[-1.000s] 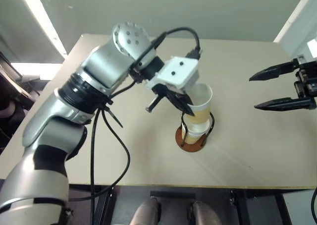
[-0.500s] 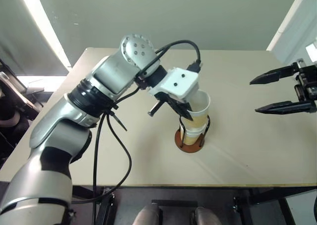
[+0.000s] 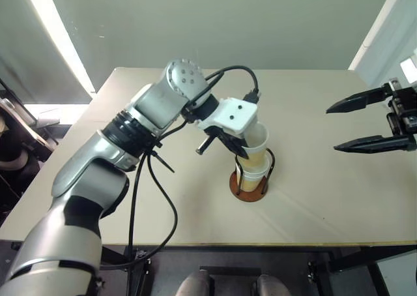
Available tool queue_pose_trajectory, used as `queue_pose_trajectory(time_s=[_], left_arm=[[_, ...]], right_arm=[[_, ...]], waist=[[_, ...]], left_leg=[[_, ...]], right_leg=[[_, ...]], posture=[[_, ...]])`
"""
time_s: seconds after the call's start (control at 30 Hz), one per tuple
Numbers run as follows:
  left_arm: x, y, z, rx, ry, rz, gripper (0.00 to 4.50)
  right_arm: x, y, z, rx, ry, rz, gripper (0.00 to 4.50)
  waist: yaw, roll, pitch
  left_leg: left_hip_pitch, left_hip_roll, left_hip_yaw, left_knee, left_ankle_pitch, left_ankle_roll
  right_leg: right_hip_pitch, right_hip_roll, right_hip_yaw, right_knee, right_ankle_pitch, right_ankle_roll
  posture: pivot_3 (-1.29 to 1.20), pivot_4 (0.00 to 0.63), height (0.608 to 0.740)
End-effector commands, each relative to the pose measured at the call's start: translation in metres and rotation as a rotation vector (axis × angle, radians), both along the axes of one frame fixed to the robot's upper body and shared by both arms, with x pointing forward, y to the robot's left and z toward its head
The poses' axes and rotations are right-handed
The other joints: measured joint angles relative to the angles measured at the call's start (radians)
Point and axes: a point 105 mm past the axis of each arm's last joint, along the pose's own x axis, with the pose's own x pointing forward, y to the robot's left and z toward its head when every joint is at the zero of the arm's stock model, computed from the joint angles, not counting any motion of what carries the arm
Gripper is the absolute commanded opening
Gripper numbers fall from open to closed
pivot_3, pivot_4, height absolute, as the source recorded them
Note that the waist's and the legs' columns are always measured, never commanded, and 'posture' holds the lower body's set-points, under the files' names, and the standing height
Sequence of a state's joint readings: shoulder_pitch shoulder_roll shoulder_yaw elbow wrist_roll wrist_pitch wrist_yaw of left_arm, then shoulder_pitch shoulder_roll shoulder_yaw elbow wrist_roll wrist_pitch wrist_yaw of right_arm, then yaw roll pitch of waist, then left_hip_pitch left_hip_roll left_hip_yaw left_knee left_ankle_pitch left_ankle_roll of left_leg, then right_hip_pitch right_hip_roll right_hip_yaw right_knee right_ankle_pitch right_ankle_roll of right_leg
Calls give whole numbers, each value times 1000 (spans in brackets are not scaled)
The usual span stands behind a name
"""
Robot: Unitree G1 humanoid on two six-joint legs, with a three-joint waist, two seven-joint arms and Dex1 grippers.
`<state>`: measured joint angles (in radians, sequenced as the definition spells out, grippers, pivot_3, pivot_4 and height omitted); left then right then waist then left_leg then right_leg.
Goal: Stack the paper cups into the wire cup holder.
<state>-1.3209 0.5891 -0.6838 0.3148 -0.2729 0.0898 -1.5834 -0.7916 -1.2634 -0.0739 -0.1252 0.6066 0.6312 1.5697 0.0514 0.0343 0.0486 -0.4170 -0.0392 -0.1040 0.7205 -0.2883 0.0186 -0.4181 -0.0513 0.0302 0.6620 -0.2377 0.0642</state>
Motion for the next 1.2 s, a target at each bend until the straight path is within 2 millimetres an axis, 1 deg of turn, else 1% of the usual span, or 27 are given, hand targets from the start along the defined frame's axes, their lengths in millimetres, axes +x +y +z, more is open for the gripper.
queue_pose_trajectory(time_s=[0.03, 0.3, 0.33, 0.4, 0.47, 0.5, 0.63, 0.73, 0.8, 1.0, 1.17, 1.2], left_arm=[[-4, 0, 3, 0, 14, -22, 1330], [-3, -3, 4, -25, 32, -21, 4194], [-3, -3, 5, -32, 35, -21, 4472], [-4, -5, 9, -53, 39, -25, 4472], [-3, -5, 28, -153, 70, 10, 4472], [0, -1, 37, -207, 90, 50, 4472], [15, 21, 56, -357, 128, 208, 4472], [28, 41, 66, -482, 132, 349, 4472], [37, 59, 65, -541, 144, 466, 4472], [43, 98, 53, -642, 165, 686, 4472], [50, 129, 45, -738, 159, 860, 4472], [53, 138, 44, -769, 153, 912, 4472]], right_arm=[[-5, -1, 11, 5, -57, -5, 3805], [-5, -3, 8, 3, -54, -9, 3805], [-5, -2, 8, 4, -54, -10, 3805], [-4, -2, 9, 7, -57, -15, 3805], [2, -2, 8, 27, -62, -51, 3805], [5, -3, 7, 36, -58, -78, 3805], [18, -6, 5, 111, -63, -154, 3805], [34, -9, 3, 187, -74, -226, 3805], [47, -11, -1, 233, -73, -272, 3805], [74, -19, -17, 289, -69, -381, 3805], [96, -23, -21, 364, -80, -485, 3805], [102, -24, -22, 387, -86, -517, 3805]], waist=[[0, 0, -1], [0, 1, -3], [0, 1, -3], [0, 1, -3], [0, 1, -3], [0, 1, -3], [-7, 3, -7], [-11, 5, -11], [-13, 5, -13], [-15, 7, -15], [-18, 7, -16], [-18, 8, -16]], left_leg=[[0, 0, 0, 0, 0, 0], [0, 0, 1, 4, -1, 2], [0, 0, 1, 5, -1, 2], [0, 0, 1, 6, -1, 2], [0, 0, 1, 7, -2, 3], [-1, 0, 1, 8, -2, 3], [0, 0, 2, 10, -2, 4], [0, 0, 3, 10, -2, 4], [1, 0, 3, 11, -2, 4], [2, 0, 3, 12, -3, 4], [3, 0, 3, 12, -3, 4], [3, 0, 3, 12, -3, 4]], right_leg=[[0, 0, 0, 0, 0, 0], [0, 0, 0, 1, 0, 0], [0, 0, 0, 2, 0, 0], [1, 0, 0, 2, 0, 0], [1, 0, 0, 2, 0, 0], [1, 0, 0, 2, 0, 0], [1, 0, 0, 3, -1, 1], [1, 1, 0, 4, -2, 3], [2, 1, 0, 5, -2, 3], [2, 1, 0, 5, -2, 3], [2, 1, 0, 6, -3, 2], [2, 1, 0, 6, -3, 2]], posture=[[0, 0, 740], [0, 0, 740], [0, 0, 740], [0, 0, 740], [0, 0, 740], [0, 0, 740], [0, 0, 740], [0, 0, 740], [0, 0, 740], [0, 0, 740], [0, 0, 740], [0, 0, 740]])
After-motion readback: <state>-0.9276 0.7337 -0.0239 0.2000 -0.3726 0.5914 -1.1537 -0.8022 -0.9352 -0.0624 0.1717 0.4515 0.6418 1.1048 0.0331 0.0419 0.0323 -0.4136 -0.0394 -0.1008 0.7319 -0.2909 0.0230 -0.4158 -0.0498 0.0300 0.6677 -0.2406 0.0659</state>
